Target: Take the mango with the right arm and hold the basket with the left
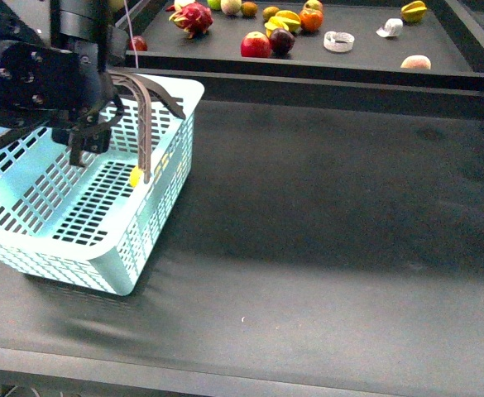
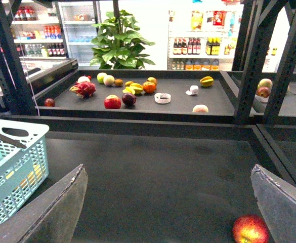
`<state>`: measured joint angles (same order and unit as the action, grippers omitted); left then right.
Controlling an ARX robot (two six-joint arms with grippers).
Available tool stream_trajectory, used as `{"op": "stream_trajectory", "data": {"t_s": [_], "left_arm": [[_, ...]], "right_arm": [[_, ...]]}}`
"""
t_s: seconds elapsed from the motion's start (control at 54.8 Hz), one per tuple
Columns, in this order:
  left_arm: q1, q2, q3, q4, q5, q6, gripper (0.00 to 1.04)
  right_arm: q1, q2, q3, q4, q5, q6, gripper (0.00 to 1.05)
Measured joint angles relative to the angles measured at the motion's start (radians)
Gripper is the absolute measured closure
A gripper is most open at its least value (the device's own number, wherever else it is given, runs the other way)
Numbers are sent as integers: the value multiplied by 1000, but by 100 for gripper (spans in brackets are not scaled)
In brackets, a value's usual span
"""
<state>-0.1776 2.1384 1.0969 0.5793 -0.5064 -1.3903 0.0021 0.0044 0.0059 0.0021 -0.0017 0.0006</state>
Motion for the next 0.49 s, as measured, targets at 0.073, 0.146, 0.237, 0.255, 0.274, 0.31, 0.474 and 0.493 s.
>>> {"op": "stream_trajectory", "data": {"t_s": [0.073, 0.146, 0.237, 0.255, 0.274, 0.31, 0.474, 0.493], "left_arm": [[18, -69, -69, 30, 5, 18, 7], [40, -146, -154, 62, 13, 46, 9], [64, -264, -298, 108, -1, 111, 8], [64, -284, -322, 120, -14, 138, 8], [64, -315, -360, 143, -29, 175, 8], [70, -378, -431, 173, -31, 225, 8], [119, -557, -627, 178, -42, 282, 8], [126, -576, -646, 174, -44, 285, 8]], "right_arm": [[0, 0, 0, 0, 0, 0, 8], [0, 0, 0, 0, 0, 0, 8], [0, 0, 0, 0, 0, 0, 8], [0, 0, 0, 0, 0, 0, 8], [0, 0, 0, 0, 0, 0, 8], [0, 0, 0, 0, 0, 0, 8], [0, 0, 0, 0, 0, 0, 8], [0, 0, 0, 0, 0, 0, 8]]}}
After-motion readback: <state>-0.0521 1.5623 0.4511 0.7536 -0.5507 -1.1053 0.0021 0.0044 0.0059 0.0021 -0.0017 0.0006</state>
